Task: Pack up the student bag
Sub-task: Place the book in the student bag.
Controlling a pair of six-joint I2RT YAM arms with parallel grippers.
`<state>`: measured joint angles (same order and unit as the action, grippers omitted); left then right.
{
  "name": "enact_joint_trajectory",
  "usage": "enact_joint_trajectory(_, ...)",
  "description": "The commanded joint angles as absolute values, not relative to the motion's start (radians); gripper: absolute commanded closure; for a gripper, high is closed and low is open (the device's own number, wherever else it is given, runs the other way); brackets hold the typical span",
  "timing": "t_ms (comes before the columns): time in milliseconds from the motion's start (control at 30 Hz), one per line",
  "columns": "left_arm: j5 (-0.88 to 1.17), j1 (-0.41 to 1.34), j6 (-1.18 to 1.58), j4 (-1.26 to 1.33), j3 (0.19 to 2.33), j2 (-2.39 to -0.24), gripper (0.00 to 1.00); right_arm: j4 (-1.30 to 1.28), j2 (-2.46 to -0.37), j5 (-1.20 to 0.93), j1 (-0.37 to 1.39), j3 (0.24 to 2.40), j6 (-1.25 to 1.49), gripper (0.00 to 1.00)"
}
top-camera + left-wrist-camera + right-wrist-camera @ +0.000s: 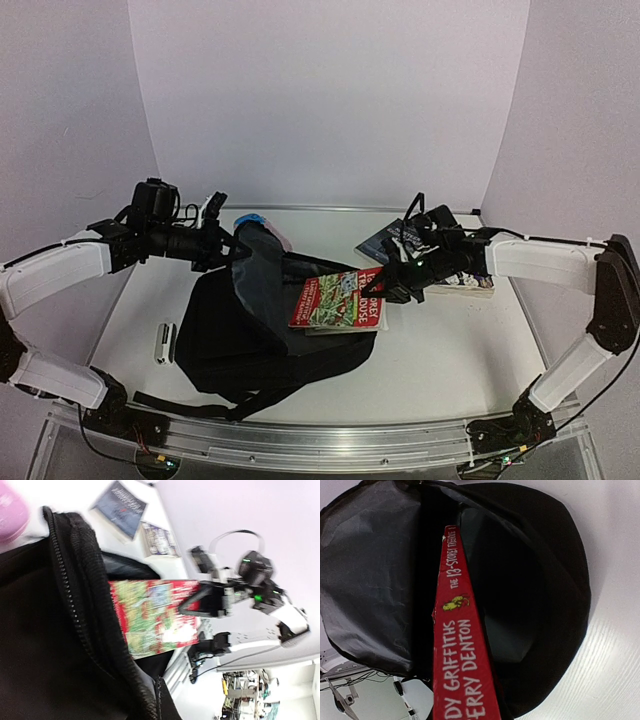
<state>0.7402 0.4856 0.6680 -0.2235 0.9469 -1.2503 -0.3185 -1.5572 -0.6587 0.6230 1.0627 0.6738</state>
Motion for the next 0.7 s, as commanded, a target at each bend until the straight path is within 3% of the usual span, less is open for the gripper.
enact_joint_trajectory(0,0.866,0.483,0.674,-0.052,1.018,-1.259,1.0,-0.196,-1.614,-0.726,0.651,1.137,0.698,1.0)
enact_joint_trajectory(300,0.954,0.483,0.686,0.034,1.088,-1.322,1.0,0.087,-1.713,-0.875,0.719,1.214,0.825,1.0)
enact_joint_trajectory(667,1.039,0.489,0.72,0.112,1.112,-1.379,1.0,0.133,-2.002,-0.897,0.78,1.375,0.797,1.0)
